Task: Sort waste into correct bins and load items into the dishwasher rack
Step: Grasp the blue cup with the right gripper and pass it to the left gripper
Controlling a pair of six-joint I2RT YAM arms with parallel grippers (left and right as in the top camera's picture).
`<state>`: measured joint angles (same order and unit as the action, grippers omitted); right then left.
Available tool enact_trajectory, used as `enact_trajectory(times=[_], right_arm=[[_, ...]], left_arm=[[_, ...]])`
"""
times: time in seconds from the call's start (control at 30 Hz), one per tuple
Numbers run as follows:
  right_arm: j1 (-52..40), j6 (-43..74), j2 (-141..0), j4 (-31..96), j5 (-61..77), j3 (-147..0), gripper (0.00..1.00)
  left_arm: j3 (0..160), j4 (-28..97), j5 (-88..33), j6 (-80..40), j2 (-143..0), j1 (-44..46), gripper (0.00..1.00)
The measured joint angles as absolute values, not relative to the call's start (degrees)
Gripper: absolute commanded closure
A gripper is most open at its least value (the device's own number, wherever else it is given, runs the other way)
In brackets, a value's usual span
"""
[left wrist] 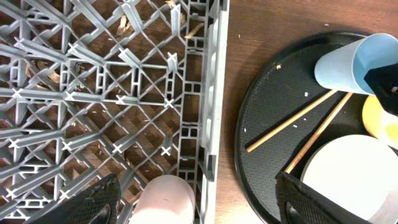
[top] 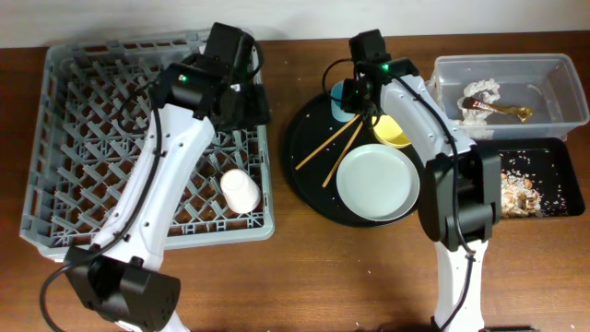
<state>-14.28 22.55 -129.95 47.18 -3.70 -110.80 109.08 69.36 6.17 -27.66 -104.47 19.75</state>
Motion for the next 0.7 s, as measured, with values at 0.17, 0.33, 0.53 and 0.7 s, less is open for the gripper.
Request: enact_trajectory(times=[0.17,0.33,0.53,0.7], right_arm=[[-12.9,22.7,-127.4,54.5,3.4,-111.5,0.96],[-6.4,11.8,-114.4,56.2,41.0,-111.8,0.96],[-3.8,3.2,-115.3,43.9,68.9,-91.9,0.95],[-5.5,8.4,-115.3,30.8,73.1,-87.6,0.96]], left_arm=[[109.1,70.5,1.7,-27.7,-104.5,15.8,0.16],[109.0,72.5,-27.6,-17.6,-104.5,2.6,0.14],[85.1,64.3,-69.6,3.4,-104.5,-7.7,0.14],[78.2,61.3,-84.5,9.9,-104.4,-9.4,0.14]])
